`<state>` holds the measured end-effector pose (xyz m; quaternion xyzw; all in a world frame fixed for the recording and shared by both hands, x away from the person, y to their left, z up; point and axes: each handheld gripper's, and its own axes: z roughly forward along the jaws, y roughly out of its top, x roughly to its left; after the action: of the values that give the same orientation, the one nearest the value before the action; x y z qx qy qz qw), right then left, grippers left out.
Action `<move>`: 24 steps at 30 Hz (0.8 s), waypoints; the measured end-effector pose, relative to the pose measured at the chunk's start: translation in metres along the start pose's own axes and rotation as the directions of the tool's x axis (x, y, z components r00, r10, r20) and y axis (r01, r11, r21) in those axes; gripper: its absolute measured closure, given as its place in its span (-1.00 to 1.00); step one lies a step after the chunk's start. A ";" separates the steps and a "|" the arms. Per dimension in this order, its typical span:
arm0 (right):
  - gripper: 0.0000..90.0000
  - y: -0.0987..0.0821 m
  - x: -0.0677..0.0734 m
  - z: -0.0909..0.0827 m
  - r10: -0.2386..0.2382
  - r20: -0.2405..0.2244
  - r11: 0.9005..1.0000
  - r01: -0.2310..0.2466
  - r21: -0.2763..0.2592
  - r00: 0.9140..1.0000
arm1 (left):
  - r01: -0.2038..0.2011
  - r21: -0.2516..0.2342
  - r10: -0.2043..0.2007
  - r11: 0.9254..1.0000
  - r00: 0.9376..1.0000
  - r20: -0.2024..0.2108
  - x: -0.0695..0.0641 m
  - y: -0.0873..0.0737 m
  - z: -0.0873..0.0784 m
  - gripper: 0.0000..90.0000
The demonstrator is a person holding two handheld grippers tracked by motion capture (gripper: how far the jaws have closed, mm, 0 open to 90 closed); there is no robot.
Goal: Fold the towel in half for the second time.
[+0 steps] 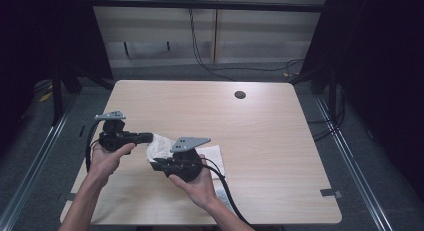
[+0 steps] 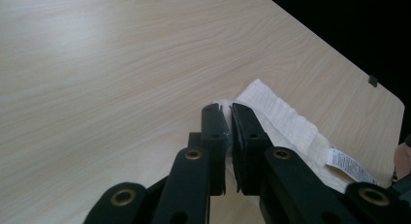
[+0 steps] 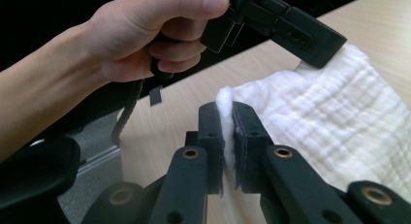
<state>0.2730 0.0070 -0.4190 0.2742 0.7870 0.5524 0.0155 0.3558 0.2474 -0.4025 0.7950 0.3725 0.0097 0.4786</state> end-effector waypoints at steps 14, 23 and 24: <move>0.86 0.002 -0.003 -0.009 0.018 0.015 0.999 -0.017 -0.043 1.000 | -0.042 0.055 0.044 0.998 0.999 -0.023 -0.011 0.018 0.021 0.88; 0.85 -0.017 -0.022 -0.042 0.056 0.066 0.997 -0.052 -0.057 0.996 | -0.060 0.091 0.060 0.994 0.998 0.008 -0.026 0.026 0.057 0.88; 0.85 -0.016 -0.022 -0.045 0.058 0.069 0.997 -0.054 -0.060 0.996 | -0.073 0.089 0.073 0.993 0.997 0.003 -0.028 0.027 0.057 0.88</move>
<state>0.2703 -0.0452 -0.4223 0.3149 0.7616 0.5653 0.0357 0.3725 0.1804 -0.4030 0.8287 0.3435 0.0106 0.4418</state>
